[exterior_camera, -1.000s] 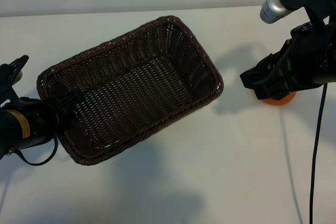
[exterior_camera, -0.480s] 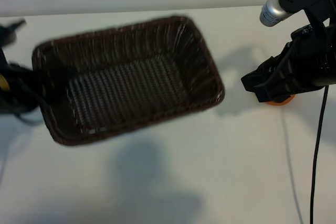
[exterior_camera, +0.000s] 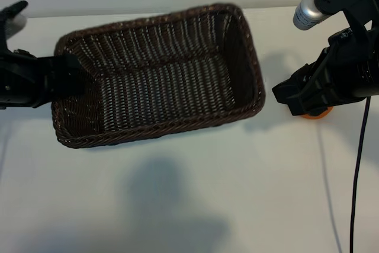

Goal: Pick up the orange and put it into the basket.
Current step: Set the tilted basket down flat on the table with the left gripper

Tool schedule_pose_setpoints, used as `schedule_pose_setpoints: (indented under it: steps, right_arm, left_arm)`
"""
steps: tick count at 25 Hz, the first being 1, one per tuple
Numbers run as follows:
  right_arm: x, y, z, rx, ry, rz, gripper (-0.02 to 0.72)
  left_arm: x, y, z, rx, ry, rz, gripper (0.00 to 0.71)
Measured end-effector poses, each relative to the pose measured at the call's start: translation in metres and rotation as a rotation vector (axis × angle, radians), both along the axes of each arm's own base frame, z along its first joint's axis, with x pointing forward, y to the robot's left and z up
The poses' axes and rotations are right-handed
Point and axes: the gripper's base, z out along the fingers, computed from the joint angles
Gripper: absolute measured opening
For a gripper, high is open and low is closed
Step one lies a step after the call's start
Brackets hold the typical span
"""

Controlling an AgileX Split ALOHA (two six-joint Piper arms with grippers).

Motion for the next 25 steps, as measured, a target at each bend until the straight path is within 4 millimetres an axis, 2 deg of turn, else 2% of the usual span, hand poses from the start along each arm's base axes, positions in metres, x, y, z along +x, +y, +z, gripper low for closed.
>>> schedule_pose_setpoints:
  steps: [3, 8, 13, 19, 25]
  right_arm:
    - [0.0, 0.0, 0.0, 0.0, 0.0, 0.0, 0.597]
    - [0.0, 0.0, 0.0, 0.0, 0.0, 0.0, 0.596]
    - [0.0, 0.0, 0.0, 0.0, 0.0, 0.0, 0.596]
    - [0.0, 0.0, 0.0, 0.001, -0.003, -0.001, 0.596]
    - [0.0, 0.0, 0.0, 0.001, -0.003, -0.001, 0.596]
  left_arm:
    - [0.016, 0.0, -0.007, 0.01, 0.024, -0.037, 0.153]
    - [0.048, -0.002, 0.007, -0.005, -0.009, -0.074, 0.153]
    - [0.071, -0.016, 0.001, -0.001, 0.013, -0.125, 0.153]
    - [0.081, -0.035, -0.015, 0.029, 0.06, -0.158, 0.153]
    - [0.085, -0.035, -0.017, 0.046, 0.052, -0.147, 0.153]
